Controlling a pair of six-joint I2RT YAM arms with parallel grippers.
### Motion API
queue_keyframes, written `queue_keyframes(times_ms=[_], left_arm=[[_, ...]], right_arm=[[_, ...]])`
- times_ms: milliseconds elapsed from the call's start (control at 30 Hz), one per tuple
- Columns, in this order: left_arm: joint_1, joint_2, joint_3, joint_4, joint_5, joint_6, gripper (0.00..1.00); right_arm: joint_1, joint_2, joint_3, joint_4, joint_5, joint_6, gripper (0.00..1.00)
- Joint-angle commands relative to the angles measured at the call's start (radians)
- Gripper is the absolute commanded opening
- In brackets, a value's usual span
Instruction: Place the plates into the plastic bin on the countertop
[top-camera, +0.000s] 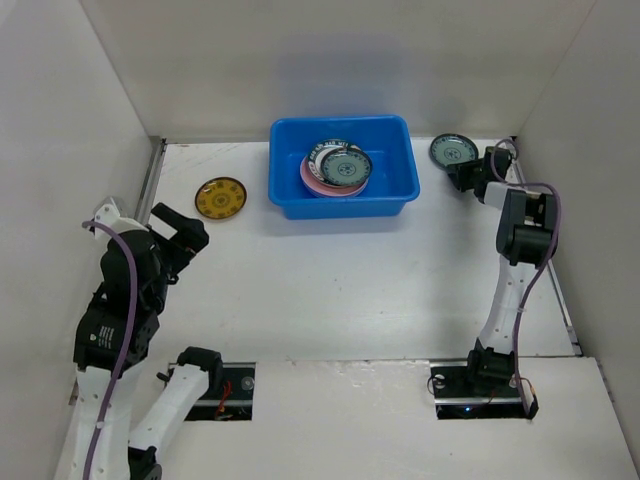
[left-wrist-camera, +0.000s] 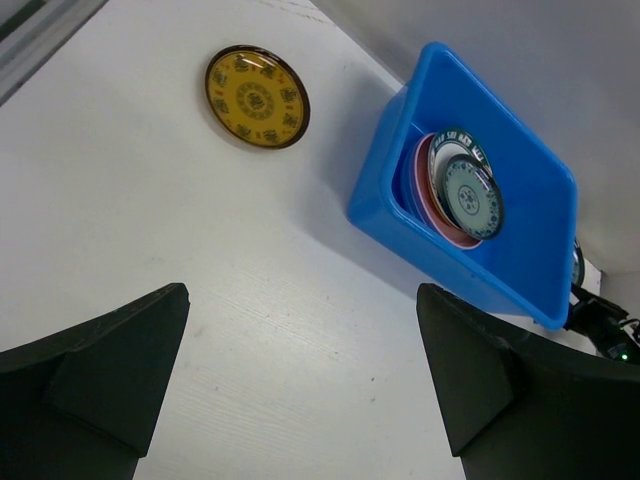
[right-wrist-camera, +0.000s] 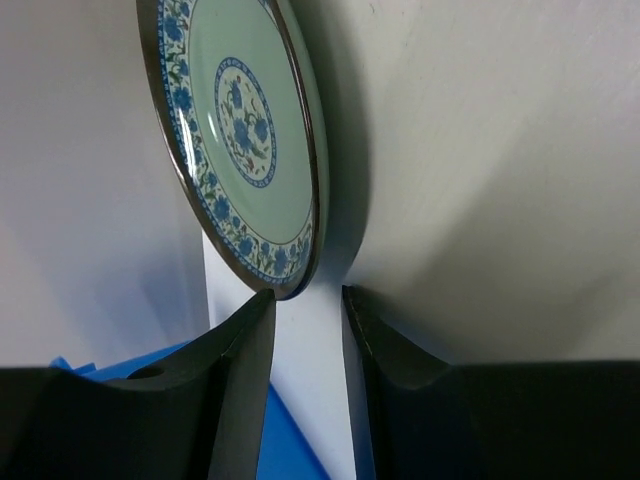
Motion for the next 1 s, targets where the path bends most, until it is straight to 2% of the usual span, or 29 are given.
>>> queue_keyframes(times_ms=[0,300,533,600,867,967], left_arm=[[0.019,-0.010,0.049,-0.066,-0.003,-0.047,1.00],[0.059,-0.024,0.090,-0.121,-0.003,-0.073,1.00],[0.073,-0.019,0.099,-0.127,0.003,-0.101,1.00],[0.073,-0.009,0.107,-0.127,0.003,-0.104,1.00],[0.068,0.007,0.109,-0.123,0.003,-0.108,1.00],[0.057,0.017,0.098,-0.112,0.003,-0.104,1.00]], right_arm=[[0.012,0.022,0.056,-0.042,0.045,0.036,0.38],[0.024,0.035,0.089,-0.093,0.154,0.149,0.38],[0.021,0.058,0.134,-0.145,0.175,0.241,0.35],[0.020,0.062,0.146,-0.166,0.180,0.272,0.32],[0.020,0.068,0.182,-0.225,0.172,0.306,0.01],[0.020,0.027,0.123,-0.191,0.157,0.307,0.00]])
